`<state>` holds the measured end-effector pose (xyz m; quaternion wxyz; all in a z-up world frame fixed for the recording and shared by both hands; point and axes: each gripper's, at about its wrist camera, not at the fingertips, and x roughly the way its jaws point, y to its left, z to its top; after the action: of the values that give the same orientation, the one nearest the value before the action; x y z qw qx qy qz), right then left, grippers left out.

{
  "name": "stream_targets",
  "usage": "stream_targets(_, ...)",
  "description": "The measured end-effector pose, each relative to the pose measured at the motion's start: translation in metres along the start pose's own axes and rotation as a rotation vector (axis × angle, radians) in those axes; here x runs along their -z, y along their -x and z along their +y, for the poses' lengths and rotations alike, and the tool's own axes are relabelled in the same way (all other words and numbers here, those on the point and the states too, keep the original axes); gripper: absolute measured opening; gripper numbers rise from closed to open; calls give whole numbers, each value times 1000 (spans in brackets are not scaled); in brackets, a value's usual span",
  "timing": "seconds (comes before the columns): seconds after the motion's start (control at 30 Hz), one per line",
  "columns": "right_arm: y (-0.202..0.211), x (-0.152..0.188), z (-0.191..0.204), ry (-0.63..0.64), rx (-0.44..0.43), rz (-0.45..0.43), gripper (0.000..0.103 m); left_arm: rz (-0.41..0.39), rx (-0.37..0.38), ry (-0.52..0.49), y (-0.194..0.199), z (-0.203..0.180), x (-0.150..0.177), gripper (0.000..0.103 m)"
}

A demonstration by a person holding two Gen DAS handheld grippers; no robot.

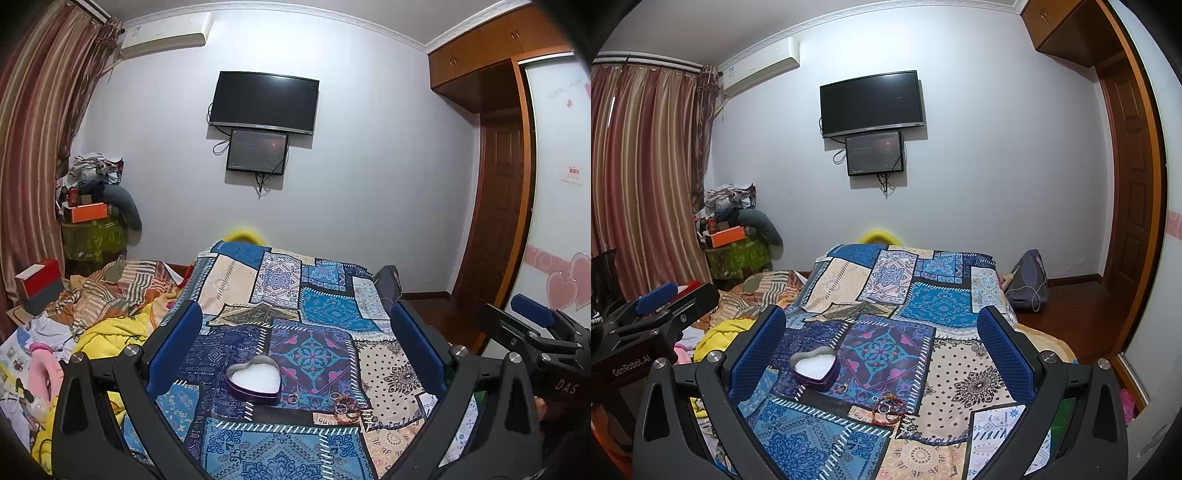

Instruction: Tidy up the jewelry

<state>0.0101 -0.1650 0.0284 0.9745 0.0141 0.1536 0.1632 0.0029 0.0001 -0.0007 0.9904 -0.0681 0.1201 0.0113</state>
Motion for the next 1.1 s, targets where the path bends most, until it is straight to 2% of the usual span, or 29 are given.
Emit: stream_targets(1.1,-5,3,2,0,-3,4,103,-1,-3,3,2,3,-2,102)
